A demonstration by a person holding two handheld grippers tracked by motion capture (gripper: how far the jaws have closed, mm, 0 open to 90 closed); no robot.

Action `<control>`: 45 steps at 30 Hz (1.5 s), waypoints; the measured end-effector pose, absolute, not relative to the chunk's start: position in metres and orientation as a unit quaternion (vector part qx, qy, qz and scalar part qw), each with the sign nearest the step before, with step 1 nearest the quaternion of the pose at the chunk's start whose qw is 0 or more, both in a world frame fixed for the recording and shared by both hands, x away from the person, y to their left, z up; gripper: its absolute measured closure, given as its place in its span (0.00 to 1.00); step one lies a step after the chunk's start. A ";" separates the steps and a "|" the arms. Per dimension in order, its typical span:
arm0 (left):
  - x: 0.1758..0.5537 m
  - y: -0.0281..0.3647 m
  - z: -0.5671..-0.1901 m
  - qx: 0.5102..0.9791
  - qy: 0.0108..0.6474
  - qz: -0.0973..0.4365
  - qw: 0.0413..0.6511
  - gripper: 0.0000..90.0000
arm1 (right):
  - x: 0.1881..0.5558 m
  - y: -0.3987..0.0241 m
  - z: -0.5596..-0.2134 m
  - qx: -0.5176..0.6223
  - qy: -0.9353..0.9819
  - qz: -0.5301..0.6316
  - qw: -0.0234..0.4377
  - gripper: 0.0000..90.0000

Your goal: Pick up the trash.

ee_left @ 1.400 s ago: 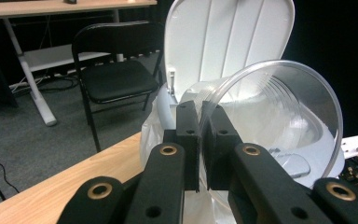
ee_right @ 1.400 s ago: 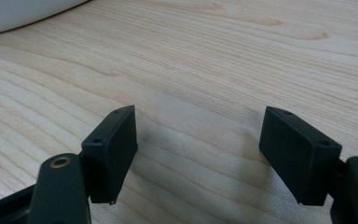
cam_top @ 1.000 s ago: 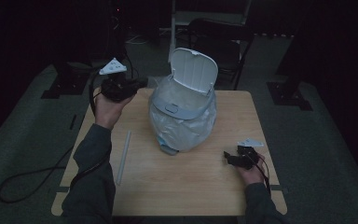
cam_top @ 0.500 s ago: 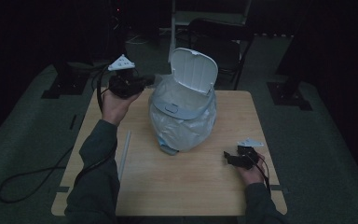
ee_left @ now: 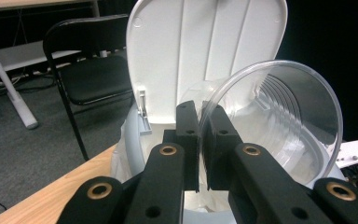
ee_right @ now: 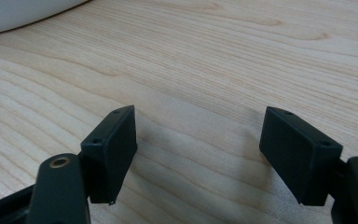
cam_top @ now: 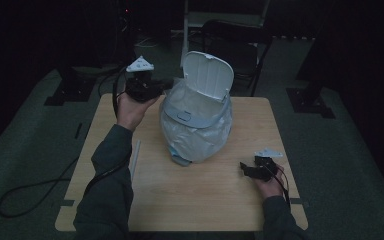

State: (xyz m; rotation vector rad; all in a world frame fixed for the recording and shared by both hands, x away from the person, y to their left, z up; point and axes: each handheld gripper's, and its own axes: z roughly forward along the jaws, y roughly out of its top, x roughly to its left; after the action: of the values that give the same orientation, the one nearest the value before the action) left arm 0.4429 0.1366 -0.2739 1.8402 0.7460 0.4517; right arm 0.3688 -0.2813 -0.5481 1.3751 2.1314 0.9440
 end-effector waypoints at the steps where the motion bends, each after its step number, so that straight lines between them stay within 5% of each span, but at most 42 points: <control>1: 0.444 0.135 -0.274 0.769 0.312 0.188 0.525 0.97 | 0.369 -0.281 -0.548 0.496 0.769 0.341 0.216 0.29; 33: 0.460 0.117 -0.283 0.777 0.317 0.171 0.517 0.96 | 0.369 -0.281 -0.548 0.496 0.769 0.341 0.216 0.29; 45: 0.460 0.122 -0.286 0.779 0.319 0.163 0.514 0.82 | 0.369 -0.281 -0.548 0.496 0.769 0.341 0.216 0.29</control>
State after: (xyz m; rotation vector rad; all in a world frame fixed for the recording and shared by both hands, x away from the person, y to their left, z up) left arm 0.4603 0.1219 -0.2857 1.8737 0.7675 0.3929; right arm 0.3688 -0.2813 -0.5482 1.3748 2.1308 0.9453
